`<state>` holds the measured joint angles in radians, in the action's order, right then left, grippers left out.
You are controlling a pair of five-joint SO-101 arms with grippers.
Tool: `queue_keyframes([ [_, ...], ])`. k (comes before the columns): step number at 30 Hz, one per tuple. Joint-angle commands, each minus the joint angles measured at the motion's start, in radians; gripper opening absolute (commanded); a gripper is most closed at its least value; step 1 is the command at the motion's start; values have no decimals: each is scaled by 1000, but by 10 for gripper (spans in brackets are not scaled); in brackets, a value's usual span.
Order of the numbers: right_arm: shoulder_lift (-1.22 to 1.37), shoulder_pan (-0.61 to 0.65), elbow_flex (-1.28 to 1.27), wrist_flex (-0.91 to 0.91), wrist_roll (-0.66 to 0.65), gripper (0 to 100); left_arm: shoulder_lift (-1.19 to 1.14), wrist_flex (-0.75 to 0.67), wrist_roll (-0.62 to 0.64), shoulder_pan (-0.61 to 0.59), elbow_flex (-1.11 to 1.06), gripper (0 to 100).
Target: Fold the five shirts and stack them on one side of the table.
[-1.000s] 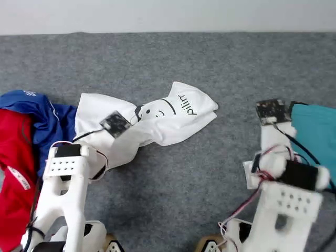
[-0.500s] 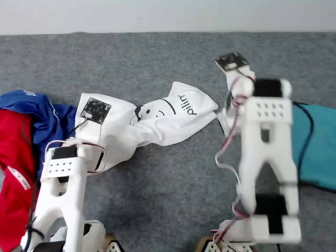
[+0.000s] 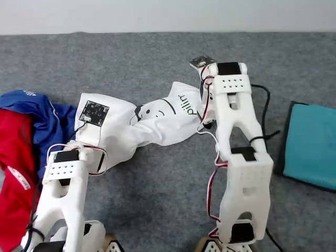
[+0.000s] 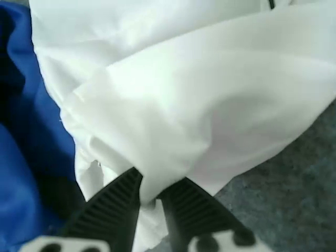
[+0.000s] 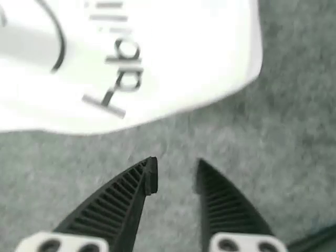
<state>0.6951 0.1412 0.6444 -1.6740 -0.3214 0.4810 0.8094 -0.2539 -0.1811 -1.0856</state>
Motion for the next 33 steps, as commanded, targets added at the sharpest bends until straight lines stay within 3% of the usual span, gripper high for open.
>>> queue_keyframes([
  [1, 68, 8, 192, 21, 3, 143, 23, -23, 12, 0, 1, 5],
  [11, 377, 39, 621, 166, 2, 79, 28, -28, 15, 2, -10, 5],
  [17, 453, 76, 816, 33, 2, 84, 28, -28, 15, 2, -12, 5],
  [21, 449, 65, 848, -116, 2, 84, 28, -28, 15, 2, -12, 5],
  [25, 444, 28, 847, -122, 2, 88, 28, -28, 17, 2, -12, 5],
  [29, 441, 13, 822, -125, 6, 188, 28, -28, 17, 2, -12, 5],
  [33, 383, 15, 735, -125, 8, 199, 28, -28, 17, 2, -12, 5],
])
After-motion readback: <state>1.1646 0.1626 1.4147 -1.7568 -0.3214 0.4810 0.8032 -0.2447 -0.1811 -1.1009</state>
